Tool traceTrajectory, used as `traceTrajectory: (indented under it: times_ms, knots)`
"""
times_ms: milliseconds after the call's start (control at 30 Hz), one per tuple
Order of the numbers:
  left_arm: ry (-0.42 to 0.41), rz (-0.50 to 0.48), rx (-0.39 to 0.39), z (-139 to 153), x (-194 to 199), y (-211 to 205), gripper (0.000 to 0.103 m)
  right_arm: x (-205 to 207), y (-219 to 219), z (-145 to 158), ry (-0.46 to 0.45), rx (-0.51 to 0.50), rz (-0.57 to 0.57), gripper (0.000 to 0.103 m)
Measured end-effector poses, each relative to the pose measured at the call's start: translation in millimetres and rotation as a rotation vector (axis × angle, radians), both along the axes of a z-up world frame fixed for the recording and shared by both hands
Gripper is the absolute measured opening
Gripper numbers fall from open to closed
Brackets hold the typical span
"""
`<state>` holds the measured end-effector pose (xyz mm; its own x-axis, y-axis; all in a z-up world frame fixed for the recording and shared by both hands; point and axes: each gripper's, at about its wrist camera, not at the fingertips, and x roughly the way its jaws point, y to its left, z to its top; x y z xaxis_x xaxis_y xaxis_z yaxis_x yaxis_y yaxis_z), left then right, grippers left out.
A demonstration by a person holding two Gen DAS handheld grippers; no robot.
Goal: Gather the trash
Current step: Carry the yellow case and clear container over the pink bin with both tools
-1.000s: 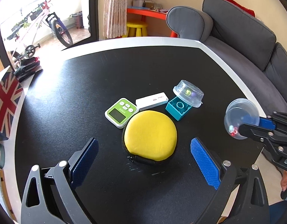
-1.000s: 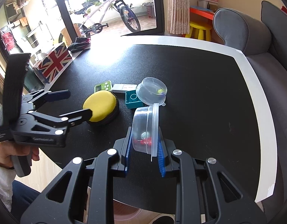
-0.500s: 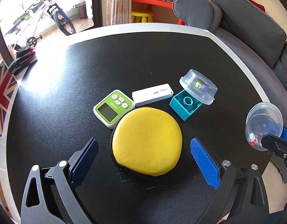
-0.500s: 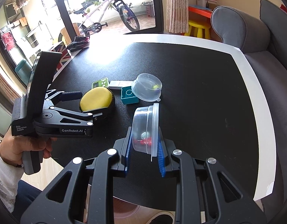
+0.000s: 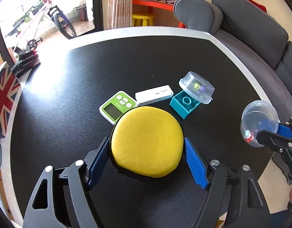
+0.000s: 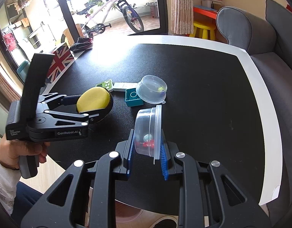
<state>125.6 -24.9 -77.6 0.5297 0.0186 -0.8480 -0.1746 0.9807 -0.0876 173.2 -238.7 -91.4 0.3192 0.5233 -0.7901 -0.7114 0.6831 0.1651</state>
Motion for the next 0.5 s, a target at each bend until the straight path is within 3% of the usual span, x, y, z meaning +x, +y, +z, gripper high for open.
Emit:
traceTrajectory:
  times_ms: [500]
  knots:
    - [-0.107, -0.047, 0.033, 46.3, -53.8, 7.1, 0.074, -25.1, 8.7, 12.8, -0.048, -0.006, 0.053, 0.023]
